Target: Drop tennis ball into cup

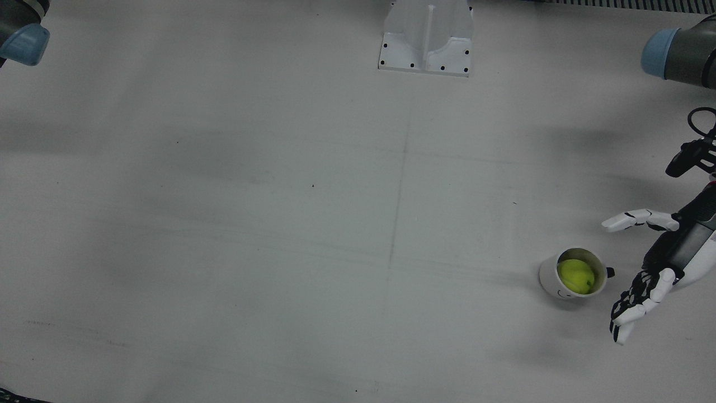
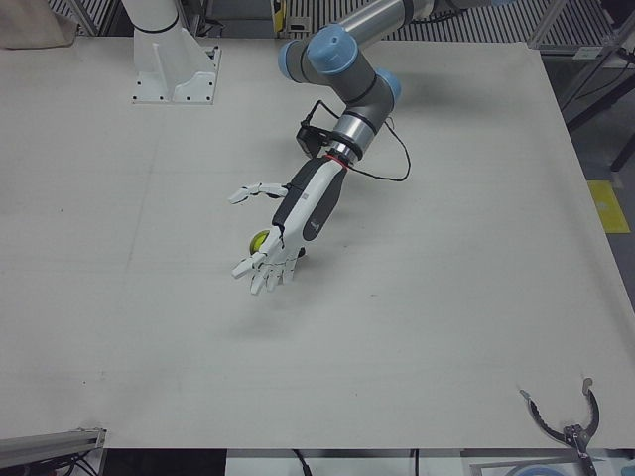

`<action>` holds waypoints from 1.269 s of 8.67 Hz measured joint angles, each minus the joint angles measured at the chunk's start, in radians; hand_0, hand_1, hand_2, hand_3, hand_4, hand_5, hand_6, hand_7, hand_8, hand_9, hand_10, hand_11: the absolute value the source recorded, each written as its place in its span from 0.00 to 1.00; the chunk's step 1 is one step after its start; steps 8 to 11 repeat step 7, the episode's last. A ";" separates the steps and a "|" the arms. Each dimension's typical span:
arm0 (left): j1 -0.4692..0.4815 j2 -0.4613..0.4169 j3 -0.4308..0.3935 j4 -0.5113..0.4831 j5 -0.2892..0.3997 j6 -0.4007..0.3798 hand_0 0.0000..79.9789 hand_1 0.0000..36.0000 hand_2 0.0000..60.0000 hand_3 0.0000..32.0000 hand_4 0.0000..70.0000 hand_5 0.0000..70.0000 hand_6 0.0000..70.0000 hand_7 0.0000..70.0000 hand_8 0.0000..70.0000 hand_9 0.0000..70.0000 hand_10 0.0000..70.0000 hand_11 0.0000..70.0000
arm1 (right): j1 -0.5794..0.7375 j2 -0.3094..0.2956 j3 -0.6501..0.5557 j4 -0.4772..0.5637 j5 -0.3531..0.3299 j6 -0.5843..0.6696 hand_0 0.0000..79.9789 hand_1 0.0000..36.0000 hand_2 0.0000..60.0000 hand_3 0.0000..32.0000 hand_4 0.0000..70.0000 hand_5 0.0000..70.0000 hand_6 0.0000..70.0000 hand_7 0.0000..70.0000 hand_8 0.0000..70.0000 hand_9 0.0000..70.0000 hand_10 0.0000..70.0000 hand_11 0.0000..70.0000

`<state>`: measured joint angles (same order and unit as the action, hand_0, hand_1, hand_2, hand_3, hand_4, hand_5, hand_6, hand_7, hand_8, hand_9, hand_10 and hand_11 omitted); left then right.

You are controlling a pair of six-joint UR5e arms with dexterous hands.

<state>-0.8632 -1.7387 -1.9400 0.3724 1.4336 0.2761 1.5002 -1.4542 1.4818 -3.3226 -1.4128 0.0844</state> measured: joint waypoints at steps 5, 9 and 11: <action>-0.304 0.019 -0.013 0.073 0.006 0.037 0.56 0.93 1.00 0.48 0.00 0.47 0.01 0.18 0.00 0.02 0.00 0.03 | 0.000 0.000 0.000 0.000 0.000 0.000 0.00 0.00 0.00 0.00 0.00 0.00 0.00 0.00 0.00 0.00 0.00 0.00; -0.356 0.023 -0.002 0.086 0.008 0.041 0.56 0.93 1.00 0.70 0.00 0.05 0.00 0.17 0.00 0.01 0.00 0.03 | 0.000 0.000 0.000 0.000 0.000 0.000 0.00 0.00 0.00 0.00 0.00 0.00 0.00 0.00 0.00 0.00 0.00 0.00; -0.356 0.023 -0.002 0.086 0.008 0.041 0.56 0.93 1.00 0.70 0.00 0.05 0.00 0.17 0.00 0.01 0.00 0.03 | 0.000 0.000 0.000 0.000 0.000 0.000 0.00 0.00 0.00 0.00 0.00 0.00 0.00 0.00 0.00 0.00 0.00 0.00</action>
